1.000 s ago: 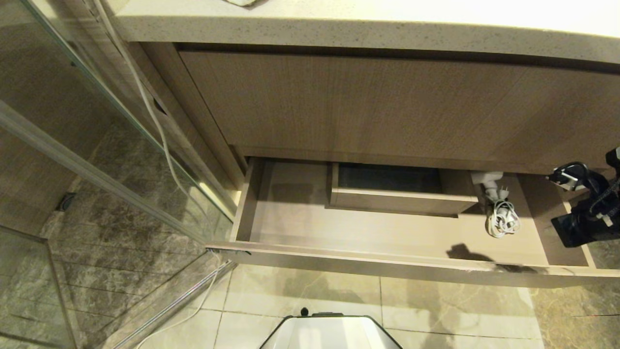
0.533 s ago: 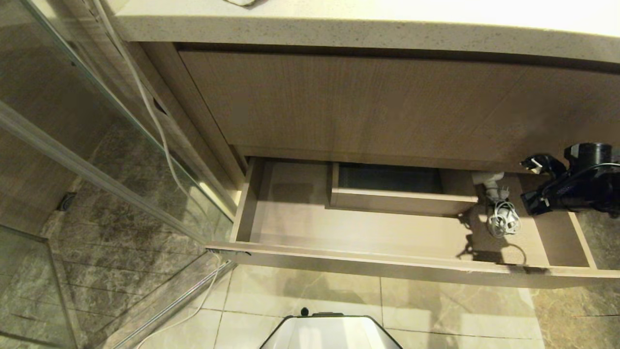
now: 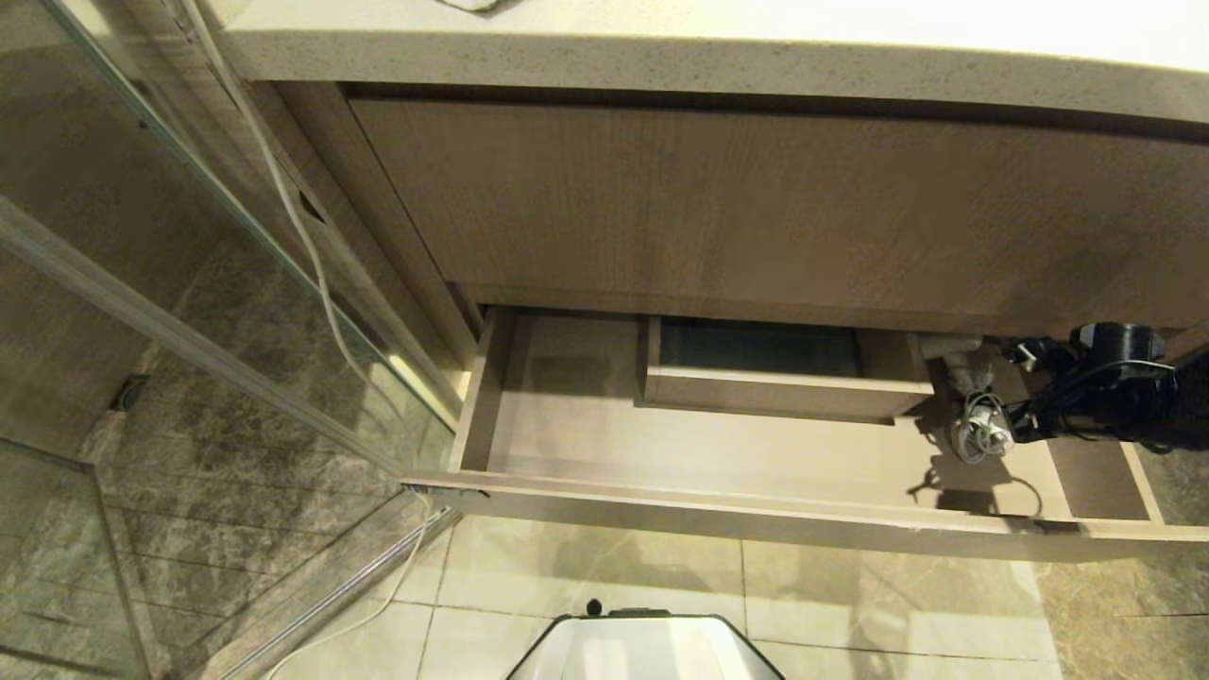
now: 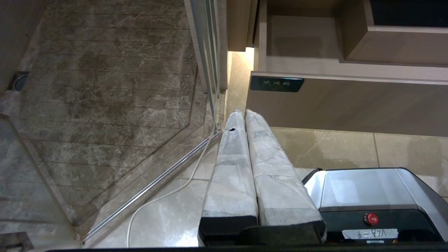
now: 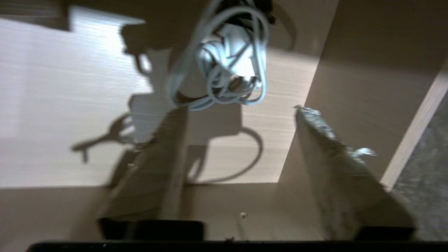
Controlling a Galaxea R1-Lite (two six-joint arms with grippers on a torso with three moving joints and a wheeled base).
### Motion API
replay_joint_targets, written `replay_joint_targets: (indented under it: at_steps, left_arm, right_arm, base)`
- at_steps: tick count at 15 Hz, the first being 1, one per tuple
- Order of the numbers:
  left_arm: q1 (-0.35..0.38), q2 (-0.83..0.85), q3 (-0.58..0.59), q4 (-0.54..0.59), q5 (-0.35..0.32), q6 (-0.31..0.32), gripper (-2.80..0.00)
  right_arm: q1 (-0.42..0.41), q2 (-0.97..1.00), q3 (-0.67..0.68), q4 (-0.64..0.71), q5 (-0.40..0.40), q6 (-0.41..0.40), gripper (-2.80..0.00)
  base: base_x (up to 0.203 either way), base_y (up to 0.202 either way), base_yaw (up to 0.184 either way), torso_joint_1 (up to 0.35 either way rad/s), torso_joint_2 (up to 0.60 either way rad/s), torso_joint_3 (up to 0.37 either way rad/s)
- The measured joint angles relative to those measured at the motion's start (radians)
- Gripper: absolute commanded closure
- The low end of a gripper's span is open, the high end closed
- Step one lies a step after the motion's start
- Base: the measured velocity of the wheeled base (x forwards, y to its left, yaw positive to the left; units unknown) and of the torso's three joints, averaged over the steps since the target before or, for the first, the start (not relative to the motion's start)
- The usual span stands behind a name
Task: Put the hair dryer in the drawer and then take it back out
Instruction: Take the hairdryer out
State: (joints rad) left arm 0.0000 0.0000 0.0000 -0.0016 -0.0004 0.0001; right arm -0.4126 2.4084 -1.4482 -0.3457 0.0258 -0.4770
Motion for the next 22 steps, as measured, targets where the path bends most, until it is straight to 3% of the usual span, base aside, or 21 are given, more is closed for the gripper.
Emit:
replay_joint_targets:
  at_steps: [5, 12, 21, 22]
  left_arm:
    - [0.000, 0.000, 0.000, 0.000, 0.000, 0.000, 0.00]
    - [0.000, 0.000, 0.000, 0.000, 0.000, 0.000, 0.00]
    - [0.000, 0.000, 0.000, 0.000, 0.000, 0.000, 0.00]
    - [0.000, 0.000, 0.000, 0.000, 0.000, 0.000, 0.00]
  right_arm:
    - [-0.004, 0.109, -0.083, -0.139, 0.002, 0.049, -2.80]
    - [0.022, 0.259, -0.258, -0.154, 0.009, 0.187, -2.80]
    - [0.016, 0.417, -0.417, -0.144, 0.080, 0.193, -2.80]
    - [0.013, 0.428, -0.420, -0.155, 0.082, 0.189, 0.00]
  base:
    - [0.000, 0.000, 0.000, 0.000, 0.00, 0.000]
    - [0.000, 0.000, 0.000, 0.000, 0.00, 0.000]
    - [0.000, 0.000, 0.000, 0.000, 0.00, 0.000]
    - [0.000, 0.000, 0.000, 0.000, 0.00, 0.000]
